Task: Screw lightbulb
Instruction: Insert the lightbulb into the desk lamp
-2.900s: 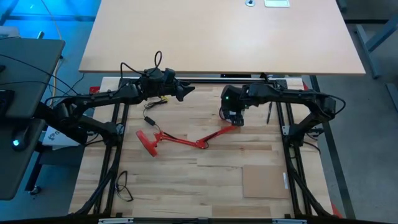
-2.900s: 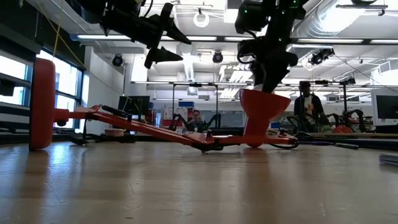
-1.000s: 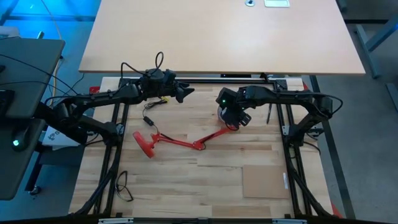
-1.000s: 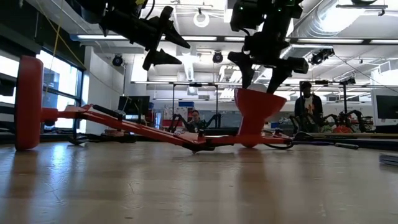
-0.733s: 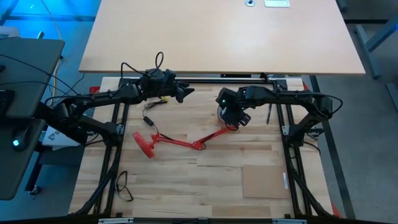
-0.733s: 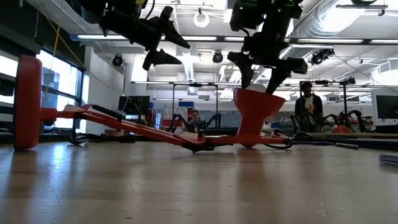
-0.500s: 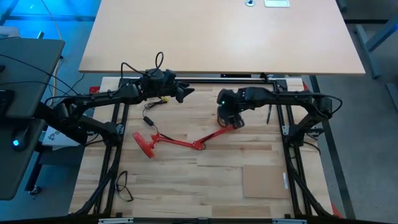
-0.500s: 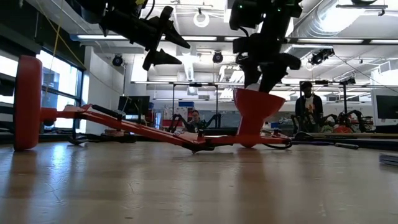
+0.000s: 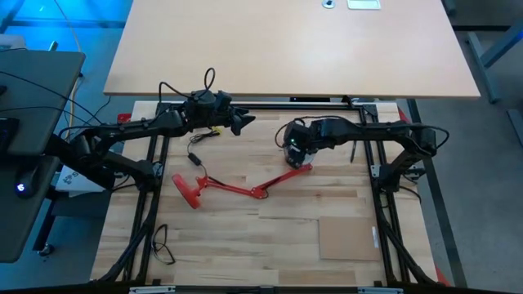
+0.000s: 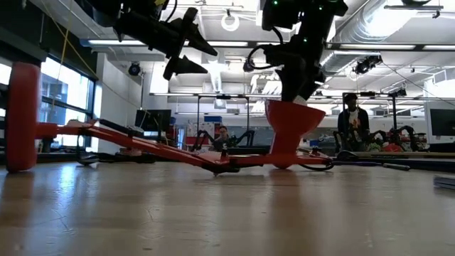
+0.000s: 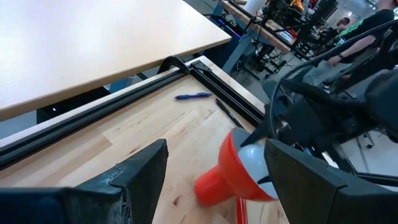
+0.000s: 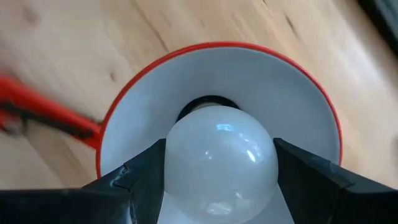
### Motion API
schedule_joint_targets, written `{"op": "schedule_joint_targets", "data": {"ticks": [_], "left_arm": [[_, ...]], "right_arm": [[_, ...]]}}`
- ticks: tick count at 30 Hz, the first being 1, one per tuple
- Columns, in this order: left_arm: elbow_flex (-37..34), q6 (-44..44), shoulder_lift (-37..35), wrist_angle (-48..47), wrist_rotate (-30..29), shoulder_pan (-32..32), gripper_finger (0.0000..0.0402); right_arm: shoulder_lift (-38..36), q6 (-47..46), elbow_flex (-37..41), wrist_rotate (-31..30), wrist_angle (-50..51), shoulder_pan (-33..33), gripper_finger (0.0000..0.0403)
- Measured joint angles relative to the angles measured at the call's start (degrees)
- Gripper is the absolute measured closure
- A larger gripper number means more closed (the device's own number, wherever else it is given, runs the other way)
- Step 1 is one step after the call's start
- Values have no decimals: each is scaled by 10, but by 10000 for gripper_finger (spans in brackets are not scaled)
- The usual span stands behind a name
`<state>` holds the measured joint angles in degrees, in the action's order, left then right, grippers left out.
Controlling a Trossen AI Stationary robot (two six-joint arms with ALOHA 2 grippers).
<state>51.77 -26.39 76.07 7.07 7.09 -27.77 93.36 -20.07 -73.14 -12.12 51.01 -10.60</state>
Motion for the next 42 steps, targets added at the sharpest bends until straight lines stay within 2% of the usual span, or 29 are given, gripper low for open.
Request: {"op": "schedule_joint_targets", "data": {"ticks": [10,19,31,42], "left_arm": [[0,-5,0,0,4,0,140],[0,-3,0,0,5,0,140],[0,10,0,0,5,0,140],[0,-3,0,0,-15,0,140]], "right_arm": [[0,-370,0,25,-4,5,146],[1,-586,-8,69,-32,8,146],[1,-544,-21,65,-19,9,146],[2,-485,-12,32,-18,7,146]]}}
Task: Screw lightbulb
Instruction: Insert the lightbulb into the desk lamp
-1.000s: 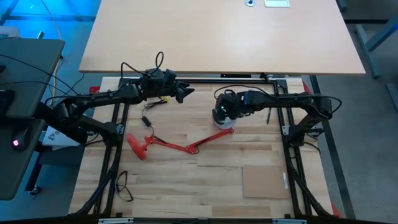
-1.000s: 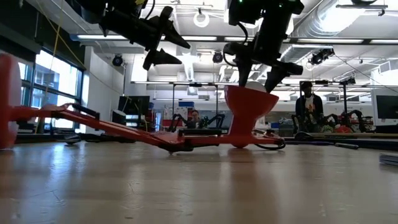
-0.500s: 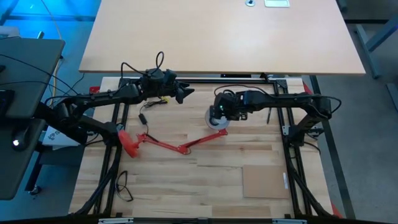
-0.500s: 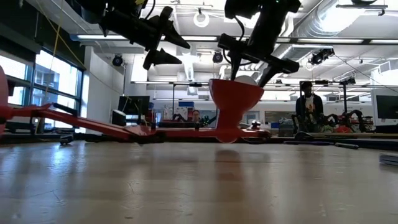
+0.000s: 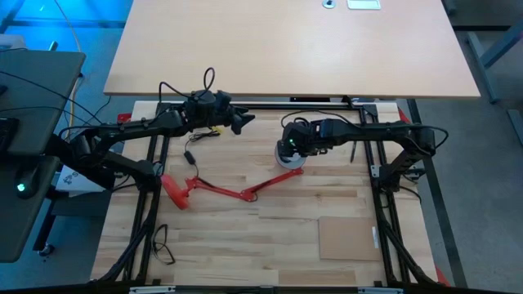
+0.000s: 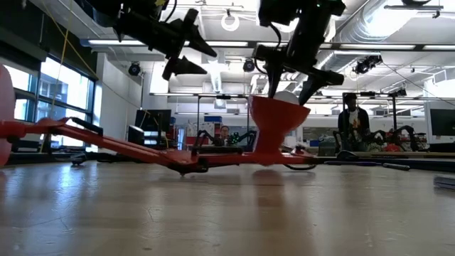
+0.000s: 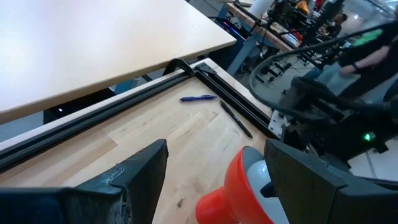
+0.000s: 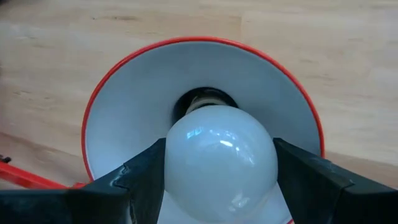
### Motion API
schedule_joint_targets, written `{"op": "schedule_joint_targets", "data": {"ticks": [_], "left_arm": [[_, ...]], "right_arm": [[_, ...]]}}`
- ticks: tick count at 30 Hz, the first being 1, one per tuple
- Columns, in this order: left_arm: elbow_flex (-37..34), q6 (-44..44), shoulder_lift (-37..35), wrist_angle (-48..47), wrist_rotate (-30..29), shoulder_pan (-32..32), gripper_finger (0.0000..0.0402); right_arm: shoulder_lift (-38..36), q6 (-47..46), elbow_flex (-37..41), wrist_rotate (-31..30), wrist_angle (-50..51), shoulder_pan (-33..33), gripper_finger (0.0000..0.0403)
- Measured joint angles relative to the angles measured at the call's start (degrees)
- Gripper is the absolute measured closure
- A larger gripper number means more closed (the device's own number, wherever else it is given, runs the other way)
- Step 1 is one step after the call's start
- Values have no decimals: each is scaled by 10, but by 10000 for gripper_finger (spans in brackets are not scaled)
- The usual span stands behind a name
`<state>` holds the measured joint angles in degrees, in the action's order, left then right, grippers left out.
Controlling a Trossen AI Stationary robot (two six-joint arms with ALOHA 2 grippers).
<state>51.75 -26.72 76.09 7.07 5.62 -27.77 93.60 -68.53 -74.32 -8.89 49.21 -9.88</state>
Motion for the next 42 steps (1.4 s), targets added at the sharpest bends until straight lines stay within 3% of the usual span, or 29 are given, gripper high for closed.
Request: {"op": "schedule_joint_targets", "data": {"ticks": [10,18,24,29,38,42], "left_arm": [[0,0,0,1,-13,0,140],[0,-1,0,0,-14,0,140],[0,-1,0,0,-14,0,140],[0,-1,0,-1,-14,0,140],[0,-1,0,-25,-14,0,140],[0,-3,0,-29,-14,0,140]], "right_arm": [[2,17,20,27,-3,-11,105],[6,15,21,36,-24,-10,39],[-12,64,21,46,-22,-11,29],[-38,207,21,44,-25,-22,29],[-63,713,21,60,-33,-33,29],[-63,718,20,61,-29,-27,29]]}}
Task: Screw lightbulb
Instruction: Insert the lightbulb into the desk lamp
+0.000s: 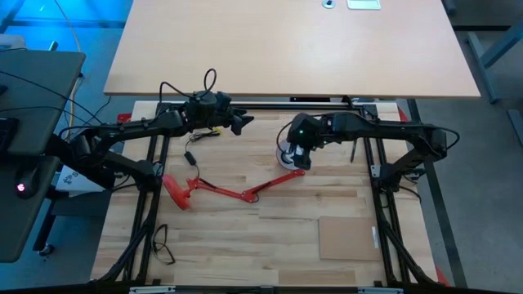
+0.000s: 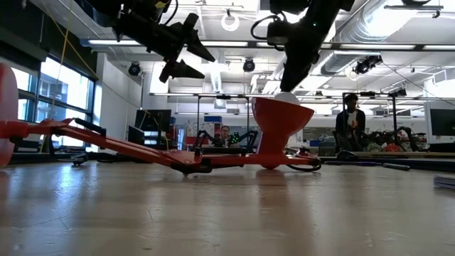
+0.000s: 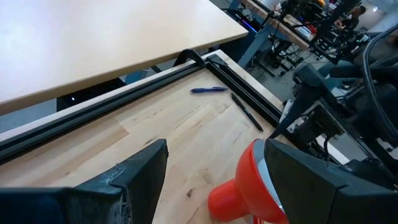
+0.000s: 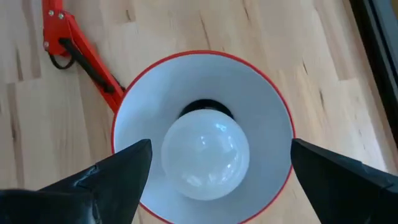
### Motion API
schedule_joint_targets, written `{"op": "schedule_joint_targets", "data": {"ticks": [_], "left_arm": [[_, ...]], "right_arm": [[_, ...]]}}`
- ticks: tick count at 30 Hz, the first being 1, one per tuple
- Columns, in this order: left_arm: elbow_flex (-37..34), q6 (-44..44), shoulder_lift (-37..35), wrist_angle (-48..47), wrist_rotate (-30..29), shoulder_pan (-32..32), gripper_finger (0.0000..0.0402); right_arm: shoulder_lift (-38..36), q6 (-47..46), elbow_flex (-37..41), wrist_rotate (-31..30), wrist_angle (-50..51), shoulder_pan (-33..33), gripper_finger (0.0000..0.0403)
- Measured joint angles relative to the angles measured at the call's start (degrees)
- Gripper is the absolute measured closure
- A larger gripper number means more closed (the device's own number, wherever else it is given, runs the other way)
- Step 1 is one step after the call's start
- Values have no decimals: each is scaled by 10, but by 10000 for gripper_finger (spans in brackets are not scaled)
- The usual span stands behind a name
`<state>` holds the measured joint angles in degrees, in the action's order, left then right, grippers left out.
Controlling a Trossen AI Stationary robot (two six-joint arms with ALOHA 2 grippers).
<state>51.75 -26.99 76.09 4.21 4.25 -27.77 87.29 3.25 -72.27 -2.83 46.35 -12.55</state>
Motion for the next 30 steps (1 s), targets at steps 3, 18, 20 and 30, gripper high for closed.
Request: {"op": "schedule_joint_targets", "data": {"ticks": [3,18,20,30], "left_arm": [[0,-9,0,0,0,0,140],[0,-10,0,-1,0,0,140],[0,-11,0,-1,-1,0,140],[0,-10,0,-2,-5,0,140]], "right_arm": [[0,60,0,8,-5,1,29],[23,466,0,20,9,20,29],[31,472,0,18,10,16,29],[50,497,0,1,16,13,29]]}}
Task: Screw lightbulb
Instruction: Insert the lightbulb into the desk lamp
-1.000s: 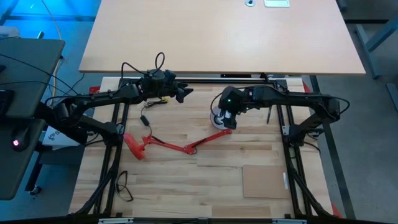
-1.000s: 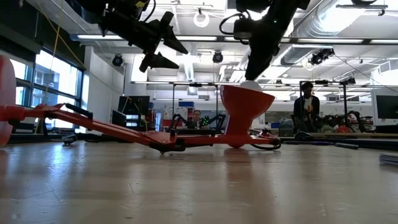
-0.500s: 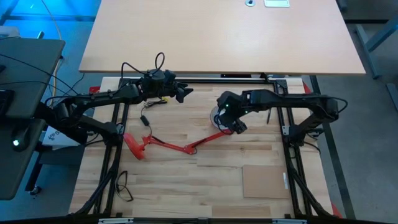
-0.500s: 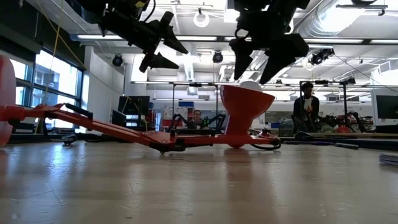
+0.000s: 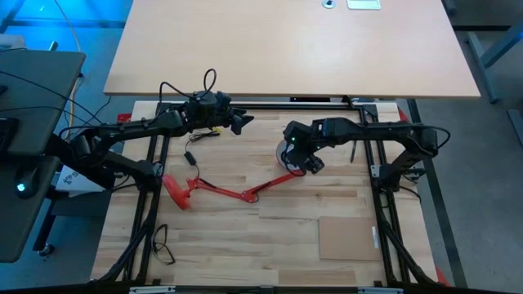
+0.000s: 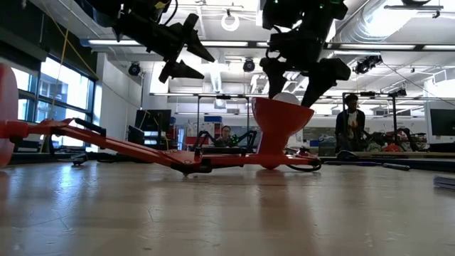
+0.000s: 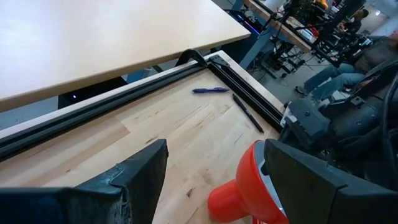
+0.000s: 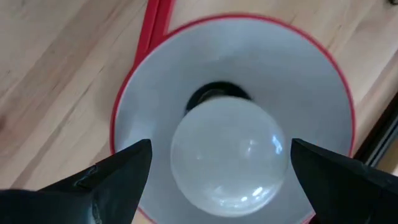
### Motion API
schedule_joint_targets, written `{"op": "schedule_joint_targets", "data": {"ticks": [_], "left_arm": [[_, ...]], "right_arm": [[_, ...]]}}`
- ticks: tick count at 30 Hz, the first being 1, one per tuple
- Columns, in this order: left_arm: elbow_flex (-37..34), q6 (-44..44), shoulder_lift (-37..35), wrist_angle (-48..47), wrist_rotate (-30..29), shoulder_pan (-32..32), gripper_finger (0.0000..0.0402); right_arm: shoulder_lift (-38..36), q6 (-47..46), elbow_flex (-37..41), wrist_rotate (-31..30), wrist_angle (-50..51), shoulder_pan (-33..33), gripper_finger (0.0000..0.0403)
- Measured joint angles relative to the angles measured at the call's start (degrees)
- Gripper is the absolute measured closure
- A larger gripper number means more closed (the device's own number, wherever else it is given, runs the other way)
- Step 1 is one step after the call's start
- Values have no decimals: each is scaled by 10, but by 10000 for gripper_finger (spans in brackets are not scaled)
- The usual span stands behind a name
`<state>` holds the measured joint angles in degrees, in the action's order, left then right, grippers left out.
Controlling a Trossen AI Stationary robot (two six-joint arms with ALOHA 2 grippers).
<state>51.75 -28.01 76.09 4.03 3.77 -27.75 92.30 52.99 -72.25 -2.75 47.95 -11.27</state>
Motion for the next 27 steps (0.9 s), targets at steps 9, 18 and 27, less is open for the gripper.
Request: {"op": "schedule_joint_targets", "data": {"ticks": [9,18,27], "left_arm": [[0,1,0,0,0,0,140],[0,1,0,0,0,0,140],[0,1,0,0,0,0,140]], "right_arm": [[1,-4,0,21,-1,0,58],[1,0,0,11,-4,0,155],[1,-73,0,8,-5,0,151]]}}
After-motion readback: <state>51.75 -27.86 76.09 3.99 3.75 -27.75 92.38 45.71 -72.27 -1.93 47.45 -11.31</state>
